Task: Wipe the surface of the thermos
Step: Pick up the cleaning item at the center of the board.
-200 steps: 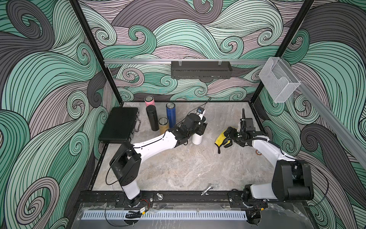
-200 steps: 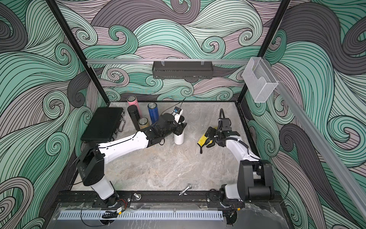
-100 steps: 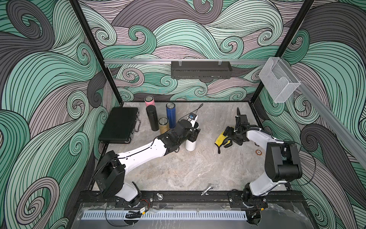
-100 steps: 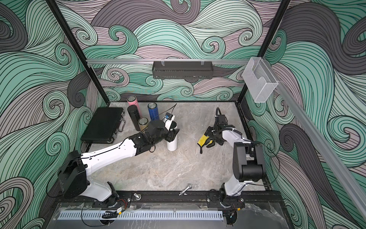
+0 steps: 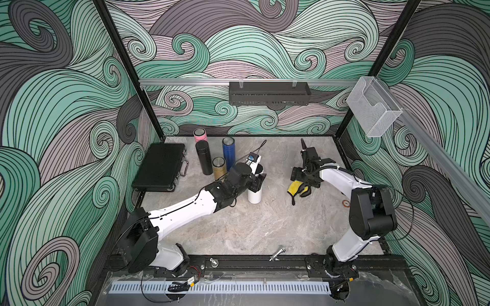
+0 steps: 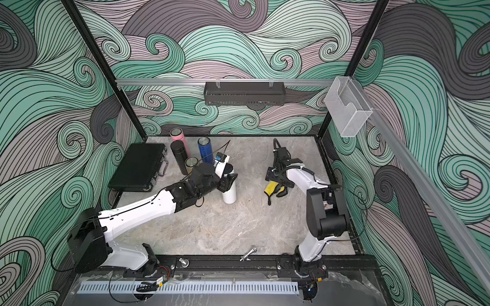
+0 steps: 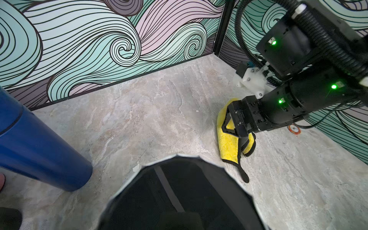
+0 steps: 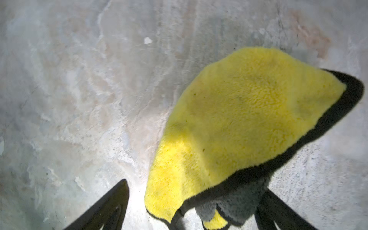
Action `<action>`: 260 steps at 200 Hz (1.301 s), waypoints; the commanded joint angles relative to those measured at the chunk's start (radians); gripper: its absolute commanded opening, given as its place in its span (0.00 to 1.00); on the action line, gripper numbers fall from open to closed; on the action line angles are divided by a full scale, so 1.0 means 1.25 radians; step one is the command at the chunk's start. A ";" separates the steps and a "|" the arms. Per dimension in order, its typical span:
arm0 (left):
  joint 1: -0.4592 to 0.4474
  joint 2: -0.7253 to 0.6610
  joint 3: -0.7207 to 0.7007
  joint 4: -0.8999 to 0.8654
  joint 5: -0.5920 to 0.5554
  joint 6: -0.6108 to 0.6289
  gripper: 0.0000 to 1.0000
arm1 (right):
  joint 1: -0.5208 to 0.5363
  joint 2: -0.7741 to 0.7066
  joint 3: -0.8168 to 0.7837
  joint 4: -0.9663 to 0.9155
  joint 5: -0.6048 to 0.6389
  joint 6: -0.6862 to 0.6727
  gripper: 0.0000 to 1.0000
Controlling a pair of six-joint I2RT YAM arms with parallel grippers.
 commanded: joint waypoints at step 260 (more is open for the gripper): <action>-0.004 -0.054 -0.161 0.231 -0.010 0.062 0.00 | 0.045 -0.255 -0.115 0.231 -0.387 0.023 0.00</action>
